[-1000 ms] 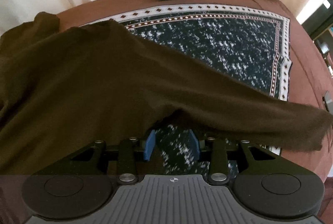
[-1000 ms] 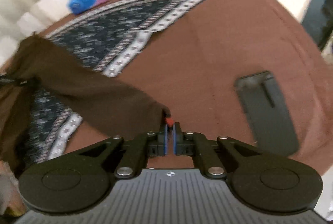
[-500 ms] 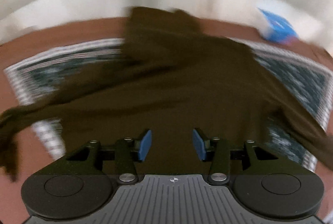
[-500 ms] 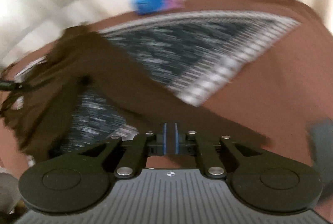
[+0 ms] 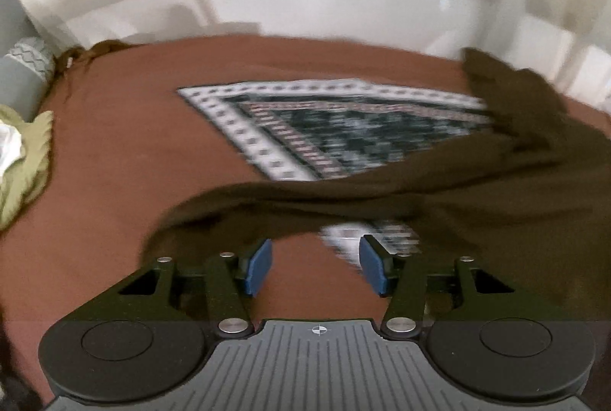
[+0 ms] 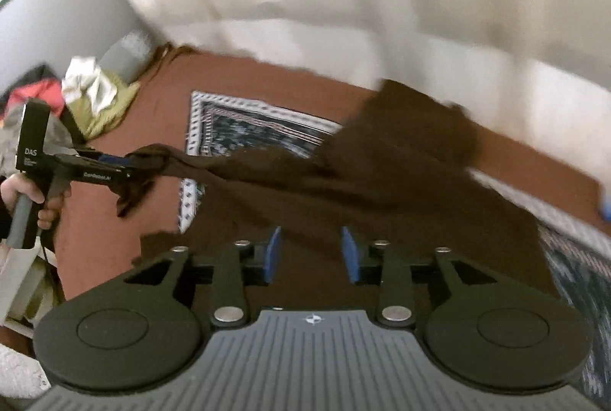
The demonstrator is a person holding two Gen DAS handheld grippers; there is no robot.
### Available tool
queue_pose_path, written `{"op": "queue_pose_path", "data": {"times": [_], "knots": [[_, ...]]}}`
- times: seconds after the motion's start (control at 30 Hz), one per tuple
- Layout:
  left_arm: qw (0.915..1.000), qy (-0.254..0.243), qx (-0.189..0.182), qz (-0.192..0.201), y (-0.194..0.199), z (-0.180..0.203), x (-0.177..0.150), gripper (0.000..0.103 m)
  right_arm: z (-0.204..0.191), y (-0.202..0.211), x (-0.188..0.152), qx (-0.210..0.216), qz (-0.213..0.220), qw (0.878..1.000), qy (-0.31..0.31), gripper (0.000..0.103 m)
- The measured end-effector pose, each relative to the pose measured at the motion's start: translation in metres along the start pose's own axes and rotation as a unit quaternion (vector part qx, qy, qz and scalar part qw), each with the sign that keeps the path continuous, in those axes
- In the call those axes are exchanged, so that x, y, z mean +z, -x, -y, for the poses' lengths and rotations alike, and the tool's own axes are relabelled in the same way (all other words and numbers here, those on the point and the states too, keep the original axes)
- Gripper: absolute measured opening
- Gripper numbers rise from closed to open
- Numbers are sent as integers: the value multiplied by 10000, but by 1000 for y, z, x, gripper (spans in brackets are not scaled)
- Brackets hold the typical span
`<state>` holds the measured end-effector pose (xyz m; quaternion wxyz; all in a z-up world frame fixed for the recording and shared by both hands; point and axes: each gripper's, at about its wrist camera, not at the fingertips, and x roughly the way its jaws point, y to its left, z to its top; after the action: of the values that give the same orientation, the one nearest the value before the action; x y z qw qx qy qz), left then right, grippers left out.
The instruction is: Fold clothes
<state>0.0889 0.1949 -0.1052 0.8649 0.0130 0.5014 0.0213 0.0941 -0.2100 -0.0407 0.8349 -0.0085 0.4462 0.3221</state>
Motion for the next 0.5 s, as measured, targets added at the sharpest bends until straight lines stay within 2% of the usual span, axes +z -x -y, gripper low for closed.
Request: {"op": "queue_pose_path", "data": {"times": [0.1, 0.17, 0.23, 0.5], "knots": [[9998, 138, -79, -69, -16, -43, -5, 72, -31, -50, 31, -125, -316, 9981, 511, 53], [9996, 214, -86, -173, -27, -68, -10, 73, -40, -81, 47, -218, -511, 9954, 777, 57], [9990, 288, -174, -288, -36, -88, -15, 74, -43, -110, 58, -354, -737, 9917, 991, 57], [9963, 476, -547, -458, -65, -116, -26, 78, -51, -190, 84, -522, -1599, 9702, 1746, 57]]}}
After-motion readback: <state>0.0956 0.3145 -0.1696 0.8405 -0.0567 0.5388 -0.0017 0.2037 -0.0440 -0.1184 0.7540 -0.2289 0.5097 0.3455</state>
